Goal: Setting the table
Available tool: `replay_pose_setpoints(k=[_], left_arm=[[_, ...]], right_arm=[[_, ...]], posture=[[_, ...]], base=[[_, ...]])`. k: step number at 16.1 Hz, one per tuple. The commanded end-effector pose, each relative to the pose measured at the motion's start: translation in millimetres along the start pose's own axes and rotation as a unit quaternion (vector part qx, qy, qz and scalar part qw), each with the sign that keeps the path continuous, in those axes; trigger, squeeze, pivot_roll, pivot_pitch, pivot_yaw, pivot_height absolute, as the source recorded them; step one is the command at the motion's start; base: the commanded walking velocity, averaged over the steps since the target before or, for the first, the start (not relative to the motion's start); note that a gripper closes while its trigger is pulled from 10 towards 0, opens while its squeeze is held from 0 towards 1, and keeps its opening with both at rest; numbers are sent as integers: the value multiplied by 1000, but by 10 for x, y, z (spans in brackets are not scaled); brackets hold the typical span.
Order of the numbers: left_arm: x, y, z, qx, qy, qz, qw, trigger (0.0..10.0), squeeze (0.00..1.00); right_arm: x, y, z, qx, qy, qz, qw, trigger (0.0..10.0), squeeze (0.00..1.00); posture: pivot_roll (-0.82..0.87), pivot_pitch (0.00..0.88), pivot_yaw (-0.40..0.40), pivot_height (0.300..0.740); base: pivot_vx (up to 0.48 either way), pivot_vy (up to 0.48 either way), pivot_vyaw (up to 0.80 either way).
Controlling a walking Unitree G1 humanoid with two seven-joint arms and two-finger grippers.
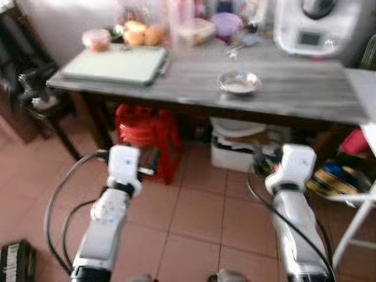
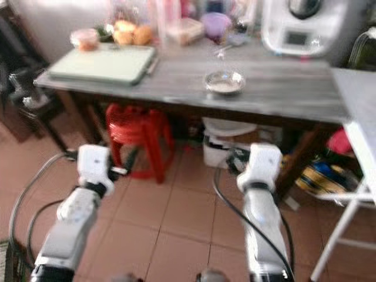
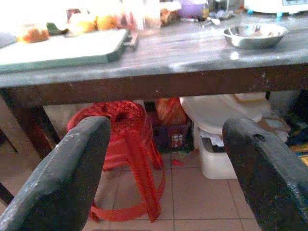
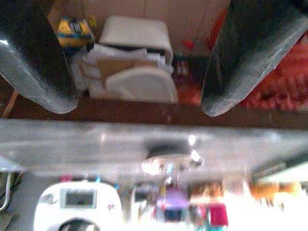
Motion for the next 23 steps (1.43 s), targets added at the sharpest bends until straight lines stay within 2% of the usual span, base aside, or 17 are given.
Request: replay_pose_setpoints(k=[1,6,12,18,21,23], left_arm=[[45,-33,-21,-6,-7,-2,1000,10000,0],[45,-46,-18,-10,-8,1,1000,10000,0],[38,-50,-28,-11,-6,-1,1000,10000,0],[27,-23,-38,-3,-3,-3,1000,10000,0],[25,-31,-38,-4,-3,-5,1000,10000,0],[25,-37,-30,-7,-4,-9,1000,10000,0]], right_arm=[[-17,-69,9,-10,7,0,1000,10000,0],[-60,-34,16,-2,14,-5,1000,10000,0],[-74,-41,22,2,17,-2,1000,10000,0],[-105,-69,21,-3,25,2,1000,10000,0],[-106,-75,21,-2,24,-1,1000,10000,0],[-103,-77,23,-2,23,0,1000,10000,0]], posture=[[-47,0,44,740],[-45,0,43,740],[-51,0,43,740],[-52,0,42,740],[-53,0,40,740],[-53,0,39,740]], base=[[0,0,-800],[0,0,-800],[0,0,0],[0,-324,0],[0,-326,-740],[0,-319,0]])
Point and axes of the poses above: a point about 5 cm out from each wrist's last joint towards the gripper, its own z axis pointing back from the gripper into the wrist, its own x axis along the axis of the wrist's last joint, y = z × x, the point moved 6 cm from there along -z, pointing out of the wrist towards the gripper, and after that the axes turned 15 degrees about -z, right-handed, at the moved point
